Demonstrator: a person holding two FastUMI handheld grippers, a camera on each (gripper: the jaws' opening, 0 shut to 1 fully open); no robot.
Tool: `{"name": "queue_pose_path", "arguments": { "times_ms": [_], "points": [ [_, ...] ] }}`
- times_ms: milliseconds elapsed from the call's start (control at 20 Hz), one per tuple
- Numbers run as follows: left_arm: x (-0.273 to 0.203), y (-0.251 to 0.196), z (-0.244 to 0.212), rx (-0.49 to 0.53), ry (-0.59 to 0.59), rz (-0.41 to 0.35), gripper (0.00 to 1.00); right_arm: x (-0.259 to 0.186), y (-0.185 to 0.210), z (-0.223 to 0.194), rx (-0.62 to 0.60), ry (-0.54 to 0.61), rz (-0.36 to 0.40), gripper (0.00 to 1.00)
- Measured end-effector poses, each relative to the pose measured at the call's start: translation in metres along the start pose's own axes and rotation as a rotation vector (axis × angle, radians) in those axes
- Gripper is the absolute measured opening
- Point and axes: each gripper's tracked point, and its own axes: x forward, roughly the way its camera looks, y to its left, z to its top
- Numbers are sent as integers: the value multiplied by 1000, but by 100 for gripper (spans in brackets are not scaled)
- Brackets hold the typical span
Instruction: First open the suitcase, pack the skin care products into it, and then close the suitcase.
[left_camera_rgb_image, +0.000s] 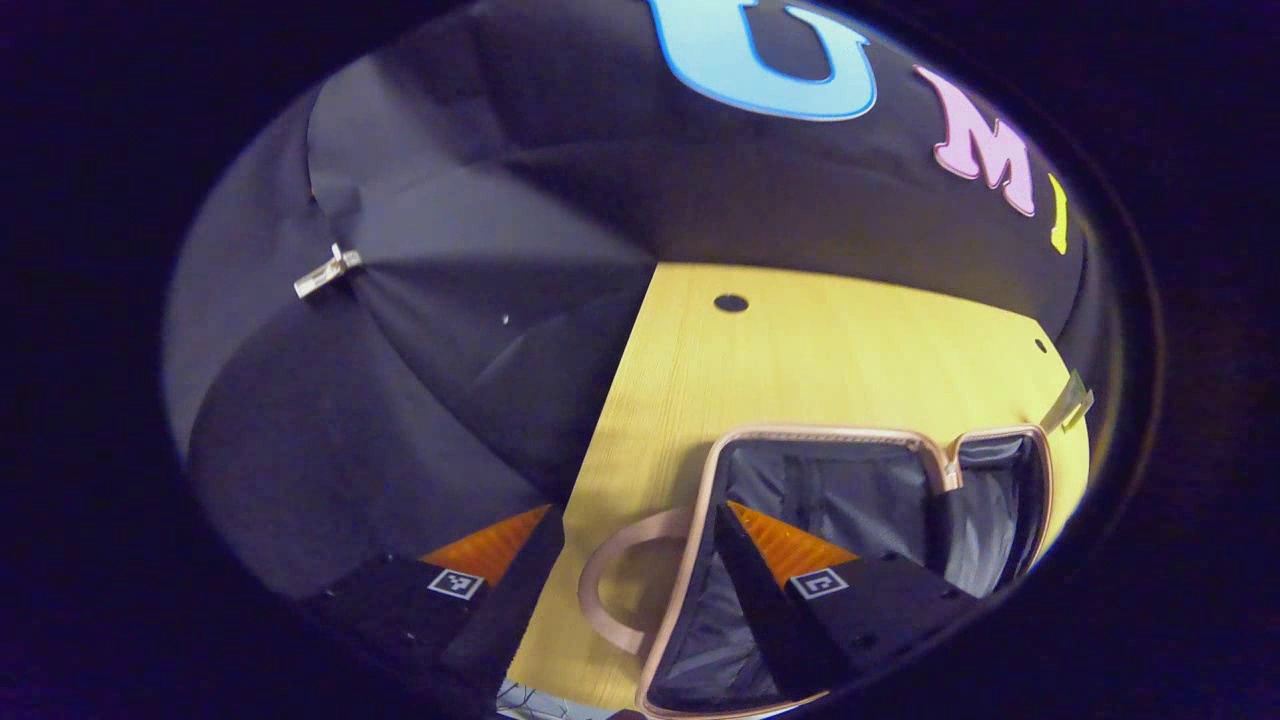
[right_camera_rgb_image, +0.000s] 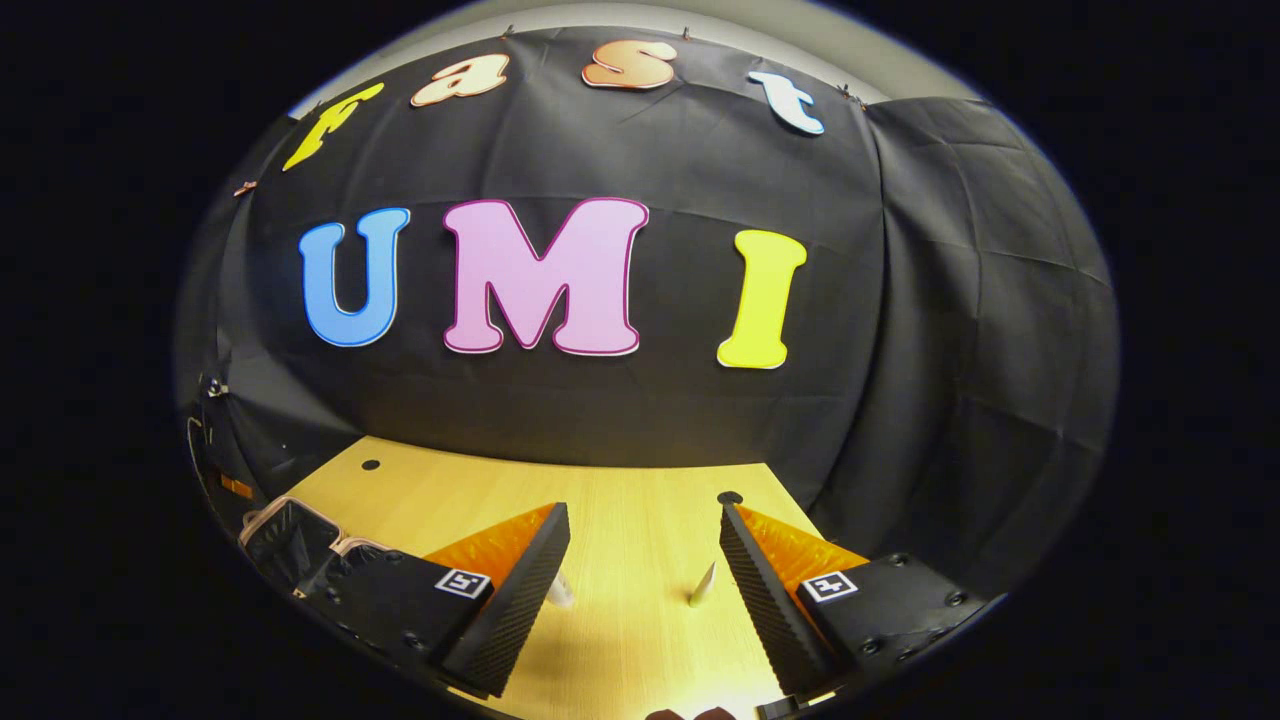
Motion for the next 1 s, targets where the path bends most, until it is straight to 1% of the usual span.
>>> {"name": "queue_pose_path", "arguments": {
  "times_ms": [100, 200, 250, 350, 450, 550, 600, 650, 800, 850, 950, 1000],
  "points": [
    [-26, -38, 42, 35, -143, -52, 95, 0, 2, 6, -29, -34, -4, 96],
    [-56, -88, 74, 20, -268, -134, 95, -2, 5, 8, -51, -44, 5, 96],
    [-76, -120, 91, -3, -330, -202, 95, -3, 4, 12, -55, -60, 4, 96],
    [-105, -185, 105, -15, -382, -319, 96, -7, 5, 19, -49, -92, 17, 96],
    [-131, -251, 114, 16, -413, -427, 96, -9, 10, 21, -52, -111, 54, 96],
    [-155, -314, 116, 63, -440, -539, 96, -8, 6, 23, -87, -127, 81, 96],
    [-159, -343, 112, 81, -431, -586, 96, -8, 3, 24, -109, -132, 92, 96],
    [-158, -372, 102, 103, -392, -627, 96, -8, 0, 26, -126, -136, 106, 96],
    [-146, -469, 60, 170, -301, -720, 96, -15, -10, 37, -152, -174, 141, 96],
    [-139, -494, 47, 206, -270, -742, 96, -17, -15, 35, -156, -174, 154, 96],
    [-110, -533, 23, 264, -202, -743, 96, -21, -24, 33, -151, -170, 173, 96],
    [-102, -547, 15, 275, -164, -753, 97, -23, -29, 31, -148, -161, 181, 96]
  ]
}}
